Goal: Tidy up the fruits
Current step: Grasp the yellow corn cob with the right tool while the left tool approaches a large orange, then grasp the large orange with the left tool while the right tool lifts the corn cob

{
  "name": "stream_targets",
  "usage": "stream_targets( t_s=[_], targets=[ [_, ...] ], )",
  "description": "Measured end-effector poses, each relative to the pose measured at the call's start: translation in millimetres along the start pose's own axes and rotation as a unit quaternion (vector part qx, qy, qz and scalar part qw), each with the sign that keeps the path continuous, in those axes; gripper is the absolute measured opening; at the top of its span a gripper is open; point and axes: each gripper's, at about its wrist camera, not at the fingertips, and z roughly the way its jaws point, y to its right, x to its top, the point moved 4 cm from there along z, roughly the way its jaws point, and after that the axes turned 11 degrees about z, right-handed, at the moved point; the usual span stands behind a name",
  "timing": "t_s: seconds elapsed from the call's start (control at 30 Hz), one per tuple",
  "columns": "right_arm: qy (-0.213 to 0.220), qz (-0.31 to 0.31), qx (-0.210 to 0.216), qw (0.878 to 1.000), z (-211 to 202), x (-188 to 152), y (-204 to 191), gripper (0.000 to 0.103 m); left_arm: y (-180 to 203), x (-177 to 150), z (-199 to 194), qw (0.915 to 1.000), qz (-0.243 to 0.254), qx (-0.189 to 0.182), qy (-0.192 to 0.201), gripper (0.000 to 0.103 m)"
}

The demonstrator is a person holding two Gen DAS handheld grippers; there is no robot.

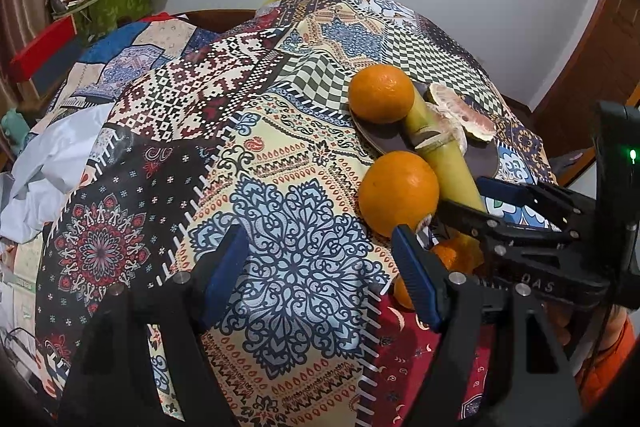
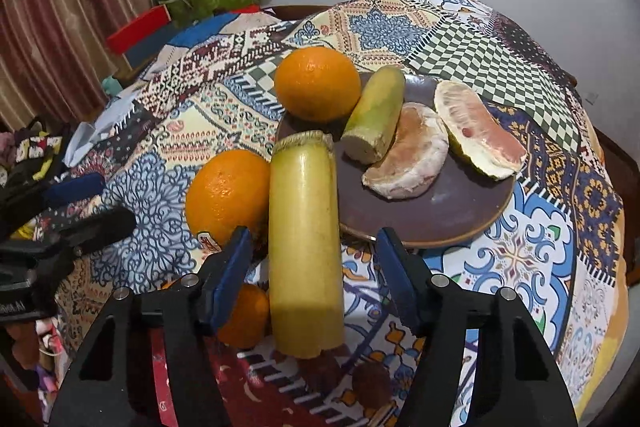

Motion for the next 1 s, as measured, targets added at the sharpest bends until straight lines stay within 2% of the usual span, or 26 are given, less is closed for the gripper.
stream_targets(
  t_s=[0.1,0.17,0.2,0.53,0.83,1.0],
  targets=[
    [-0.001,0.002,0.011,1.0,0,2,1,0.05,4,2,2,1.0,0.004,-0.004,-0.001,0.074],
    [-0.005,0.001,0.021,1.0,0,2,0,0.034,6,4,4,1.0,0.006,-0.005,-0.001,0.074],
    [-0.008,0.004,0.029,1.0,1,2,-1,0.033,7,4,4,1.0,0.007,-0.006,-0.001,0.074],
    [0.018,0.029,0.042,0.999,-21,4,11,0.033,25,14,6,0.9996,0.02,-0.019,-0.001,0.074],
    [0.079,0.045,0.024,0.996,-65,16,38,0.033,43,24,19,0.9991,0.03,-0.028,-0.012,0.074],
    [0.089,0.056,0.011,0.994,-74,15,55,0.033,53,30,32,0.9986,0.036,-0.032,-0.02,0.074]
  ],
)
